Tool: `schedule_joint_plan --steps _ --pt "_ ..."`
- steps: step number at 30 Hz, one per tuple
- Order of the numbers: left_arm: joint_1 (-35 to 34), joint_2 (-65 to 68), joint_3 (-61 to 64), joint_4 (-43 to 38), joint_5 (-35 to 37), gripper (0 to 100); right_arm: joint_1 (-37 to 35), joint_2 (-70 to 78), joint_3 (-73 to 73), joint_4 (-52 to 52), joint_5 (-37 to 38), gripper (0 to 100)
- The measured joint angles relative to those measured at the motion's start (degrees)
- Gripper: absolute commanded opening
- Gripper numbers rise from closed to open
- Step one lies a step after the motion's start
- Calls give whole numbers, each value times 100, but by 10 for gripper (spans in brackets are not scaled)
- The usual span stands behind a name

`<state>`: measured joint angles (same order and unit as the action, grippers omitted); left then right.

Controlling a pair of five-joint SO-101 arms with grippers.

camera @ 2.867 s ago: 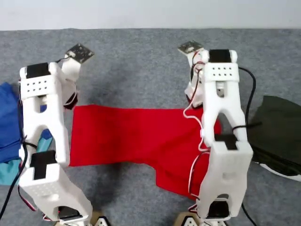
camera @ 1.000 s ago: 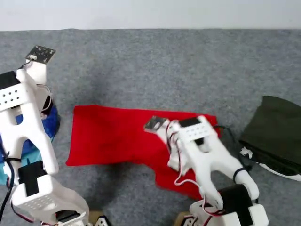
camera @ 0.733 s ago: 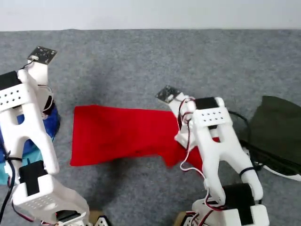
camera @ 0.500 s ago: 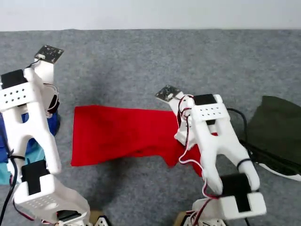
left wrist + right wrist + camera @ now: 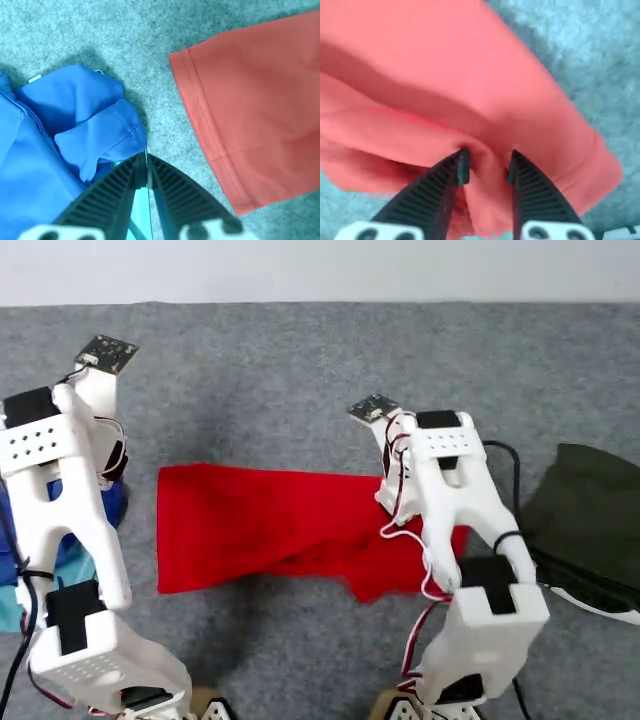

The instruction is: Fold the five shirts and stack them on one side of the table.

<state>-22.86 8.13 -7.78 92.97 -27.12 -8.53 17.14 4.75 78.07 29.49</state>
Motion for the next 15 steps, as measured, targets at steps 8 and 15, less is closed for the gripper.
schedule_joint_plan --steps 8,15 --pt "0 0 0 0 0 8 0 651 -844 0 -18 141" --pt "0 0 0 0 0 8 35 782 -1327 202 -18 140"
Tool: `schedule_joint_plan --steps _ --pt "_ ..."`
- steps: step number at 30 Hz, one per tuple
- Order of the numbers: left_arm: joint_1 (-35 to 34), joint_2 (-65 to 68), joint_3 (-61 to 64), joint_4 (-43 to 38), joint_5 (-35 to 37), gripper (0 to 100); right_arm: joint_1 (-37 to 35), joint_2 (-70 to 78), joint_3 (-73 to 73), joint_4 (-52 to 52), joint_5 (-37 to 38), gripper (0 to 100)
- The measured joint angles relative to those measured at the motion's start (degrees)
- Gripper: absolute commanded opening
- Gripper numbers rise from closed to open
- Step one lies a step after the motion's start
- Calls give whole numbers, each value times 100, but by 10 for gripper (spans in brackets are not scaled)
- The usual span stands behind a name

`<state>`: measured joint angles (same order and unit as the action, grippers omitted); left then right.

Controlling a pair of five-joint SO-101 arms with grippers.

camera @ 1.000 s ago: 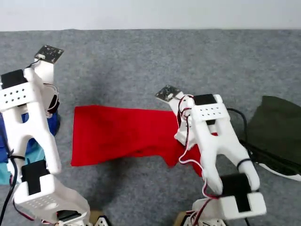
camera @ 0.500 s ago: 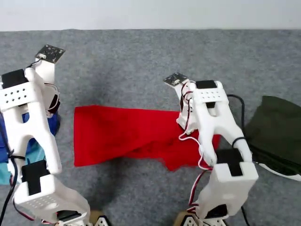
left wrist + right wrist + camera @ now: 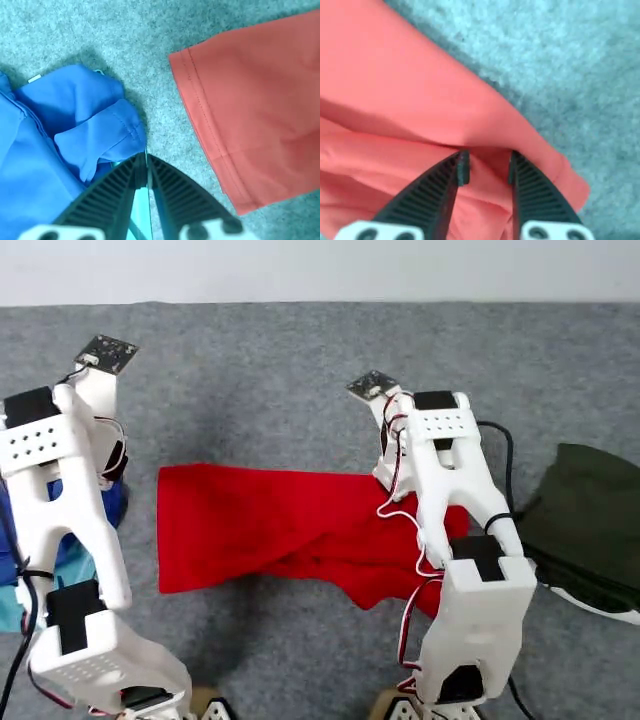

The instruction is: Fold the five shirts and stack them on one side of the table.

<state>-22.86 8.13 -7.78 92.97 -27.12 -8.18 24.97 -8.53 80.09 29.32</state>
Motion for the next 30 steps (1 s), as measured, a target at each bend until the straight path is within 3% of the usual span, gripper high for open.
schedule_joint_plan --steps 10,22,30 --pt "123 0 0 0 0 8 -9 -589 -536 2013 0 139" --pt "431 0 0 0 0 8 -299 -1793 985 1978 299 139" --pt "431 0 0 0 0 8 -369 -1081 1143 668 299 139"
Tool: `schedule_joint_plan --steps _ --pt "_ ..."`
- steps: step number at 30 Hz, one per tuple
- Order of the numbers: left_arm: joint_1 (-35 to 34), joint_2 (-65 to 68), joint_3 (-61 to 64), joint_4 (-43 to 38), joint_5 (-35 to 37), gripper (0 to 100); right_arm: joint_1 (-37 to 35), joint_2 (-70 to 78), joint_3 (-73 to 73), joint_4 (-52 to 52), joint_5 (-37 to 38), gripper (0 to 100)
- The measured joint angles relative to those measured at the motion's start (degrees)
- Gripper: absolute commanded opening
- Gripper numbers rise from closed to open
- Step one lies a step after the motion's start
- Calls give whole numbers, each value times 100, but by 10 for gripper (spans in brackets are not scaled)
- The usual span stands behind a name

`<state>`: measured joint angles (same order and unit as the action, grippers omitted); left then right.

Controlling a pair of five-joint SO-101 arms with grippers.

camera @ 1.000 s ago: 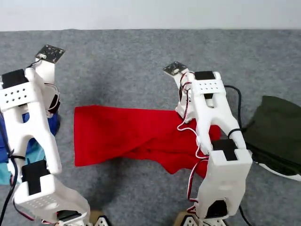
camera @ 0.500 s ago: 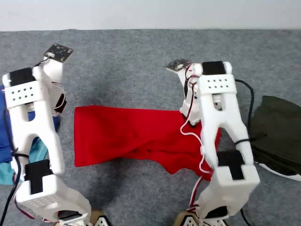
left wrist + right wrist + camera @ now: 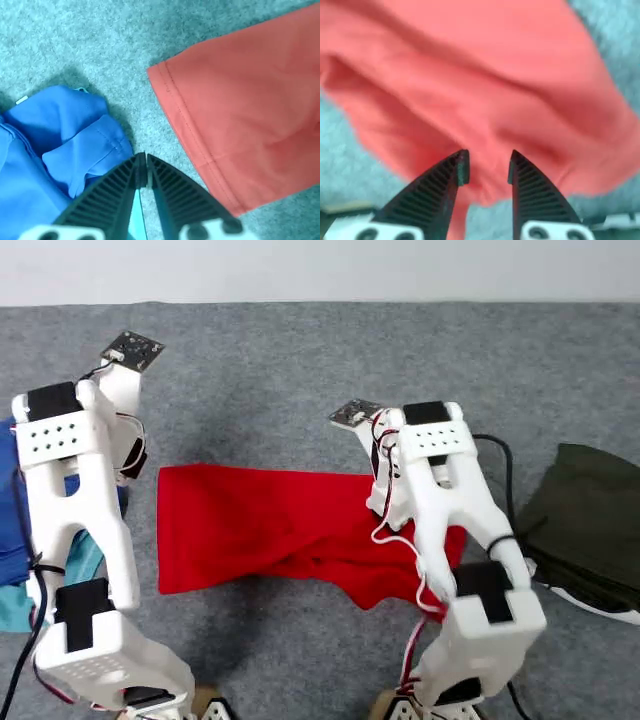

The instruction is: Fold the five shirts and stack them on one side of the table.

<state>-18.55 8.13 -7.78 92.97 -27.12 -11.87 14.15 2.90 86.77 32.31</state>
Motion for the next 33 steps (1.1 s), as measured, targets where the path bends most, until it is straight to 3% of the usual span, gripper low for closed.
schedule_joint_plan --steps 10,17,20,33 --pt "0 0 0 18 0 8 -18 1345 -1925 -264 0 139" --pt "0 0 0 18 0 8 -176 1363 -2945 879 -308 139" --pt "0 0 0 18 0 8 -185 1363 -3015 1363 -369 111" --pt "0 0 0 18 0 8 -255 2558 -2708 1108 -404 104"
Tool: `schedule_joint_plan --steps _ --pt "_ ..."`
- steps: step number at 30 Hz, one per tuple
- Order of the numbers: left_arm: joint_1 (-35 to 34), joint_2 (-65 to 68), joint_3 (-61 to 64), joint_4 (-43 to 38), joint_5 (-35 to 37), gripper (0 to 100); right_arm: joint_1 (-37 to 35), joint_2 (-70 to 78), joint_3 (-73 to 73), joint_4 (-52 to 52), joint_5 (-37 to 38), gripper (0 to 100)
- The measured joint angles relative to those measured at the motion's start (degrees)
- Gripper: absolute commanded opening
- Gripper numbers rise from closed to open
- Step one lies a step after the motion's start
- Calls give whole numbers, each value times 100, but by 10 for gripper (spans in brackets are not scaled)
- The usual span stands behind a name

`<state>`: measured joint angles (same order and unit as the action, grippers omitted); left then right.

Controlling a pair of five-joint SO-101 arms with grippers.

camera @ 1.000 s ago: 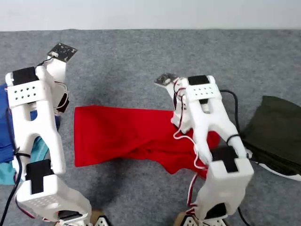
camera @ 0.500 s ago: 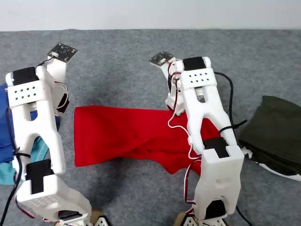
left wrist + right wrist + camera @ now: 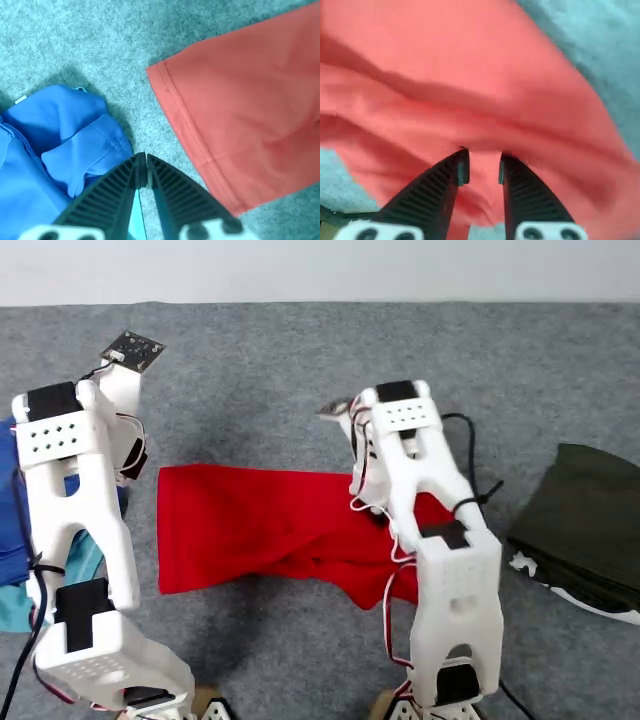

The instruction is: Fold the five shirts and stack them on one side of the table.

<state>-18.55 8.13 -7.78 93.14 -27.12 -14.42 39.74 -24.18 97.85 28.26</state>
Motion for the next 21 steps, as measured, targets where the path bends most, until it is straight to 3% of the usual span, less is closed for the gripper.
schedule_joint_plan --steps 11,21 --pt "0 0 0 0 0 8 -519 255 -2541 -343 0 102" --pt "0 0 0 0 0 8 -536 255 -2576 264 0 100"
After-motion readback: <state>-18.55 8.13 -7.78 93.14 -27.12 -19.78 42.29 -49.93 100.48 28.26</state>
